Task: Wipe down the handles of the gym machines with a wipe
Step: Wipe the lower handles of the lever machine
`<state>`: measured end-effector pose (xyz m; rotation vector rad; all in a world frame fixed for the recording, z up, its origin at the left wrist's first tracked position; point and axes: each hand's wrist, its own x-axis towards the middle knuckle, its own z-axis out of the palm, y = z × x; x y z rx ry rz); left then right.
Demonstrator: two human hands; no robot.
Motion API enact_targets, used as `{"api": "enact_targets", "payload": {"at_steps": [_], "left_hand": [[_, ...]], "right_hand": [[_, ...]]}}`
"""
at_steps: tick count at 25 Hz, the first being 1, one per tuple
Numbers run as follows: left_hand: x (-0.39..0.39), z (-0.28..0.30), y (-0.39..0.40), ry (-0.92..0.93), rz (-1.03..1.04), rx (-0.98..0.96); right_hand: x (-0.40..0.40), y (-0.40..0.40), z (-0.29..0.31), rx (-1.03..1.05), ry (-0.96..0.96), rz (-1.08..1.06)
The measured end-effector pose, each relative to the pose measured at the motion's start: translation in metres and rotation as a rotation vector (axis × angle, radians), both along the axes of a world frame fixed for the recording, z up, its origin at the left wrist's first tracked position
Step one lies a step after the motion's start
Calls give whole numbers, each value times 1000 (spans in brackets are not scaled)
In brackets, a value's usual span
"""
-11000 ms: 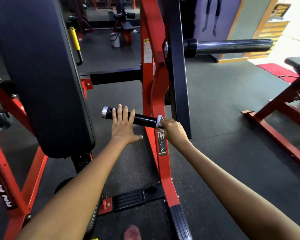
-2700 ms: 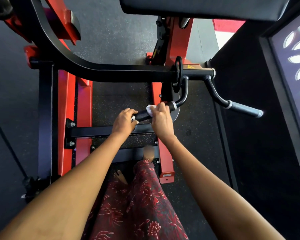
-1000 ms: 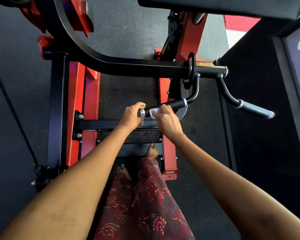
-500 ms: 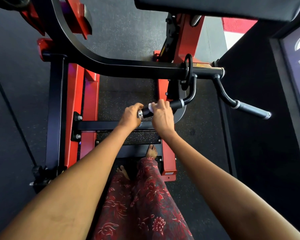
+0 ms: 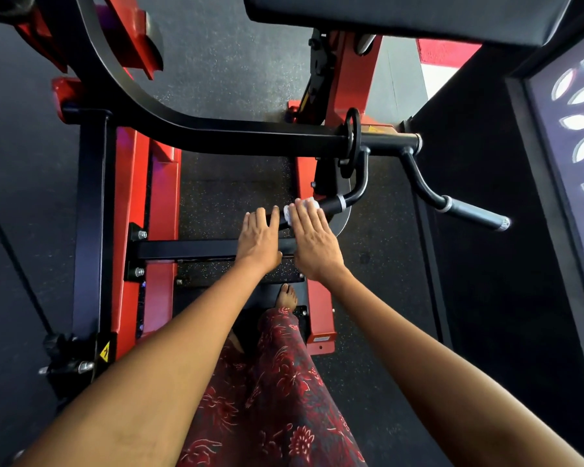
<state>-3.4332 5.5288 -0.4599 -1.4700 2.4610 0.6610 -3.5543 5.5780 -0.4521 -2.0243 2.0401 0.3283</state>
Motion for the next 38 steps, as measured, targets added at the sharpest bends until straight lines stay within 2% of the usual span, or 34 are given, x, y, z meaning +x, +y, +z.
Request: {"api": "enact_targets", "payload": {"at_steps": [2, 6, 9, 12, 15, 17, 19, 22, 24, 26, 29, 31, 34, 36, 38], "left_hand": [[-2, -2, 1, -27, -29, 52], [-8, -5, -3, -152, -62, 178], [-8, -4, -5, -182, -53, 220], [-7, -8, -6, -156, -53, 215], [-6, -7, -5, -155, -66, 209], [-6, -7, -5, -148, -70, 206], [-6, -7, -5, -140, -69, 210], [-5, -7, -5, -133, -72, 199], [-5, -7, -5, -138, -83, 192], [-5, -5, -6, -159, -96, 196], [-7, -4, -7, -177, -96, 199], [-6, -4, -7, -170, -97, 209], [-6, -5, -8, -147, -89, 217], [-5, -5, -9, -135, -89, 225], [-6, -5, -8, -133, -82, 231]], "right_hand": [[-19, 16, 2, -15, 78, 53], [-34, -3, 8, 11, 51, -149], [-15, -9, 5, 34, -11, -32], [-34, 14, 7, 2, 56, 61], [-51, 0, 12, 16, 106, -32], [-39, -14, 12, 28, 68, -58], [-32, -12, 9, 27, 40, 3], [-50, 5, 13, 39, 149, 116], [-58, -5, 18, 66, 193, 50], [-44, -21, 17, 84, 157, -11], [-27, -20, 11, 91, 102, 107], [-40, -7, 15, 73, 171, 172], [-59, -14, 23, 88, 259, 72], [-44, -30, 21, 86, 215, 7], [-21, -38, 16, 86, 169, 45]]}}
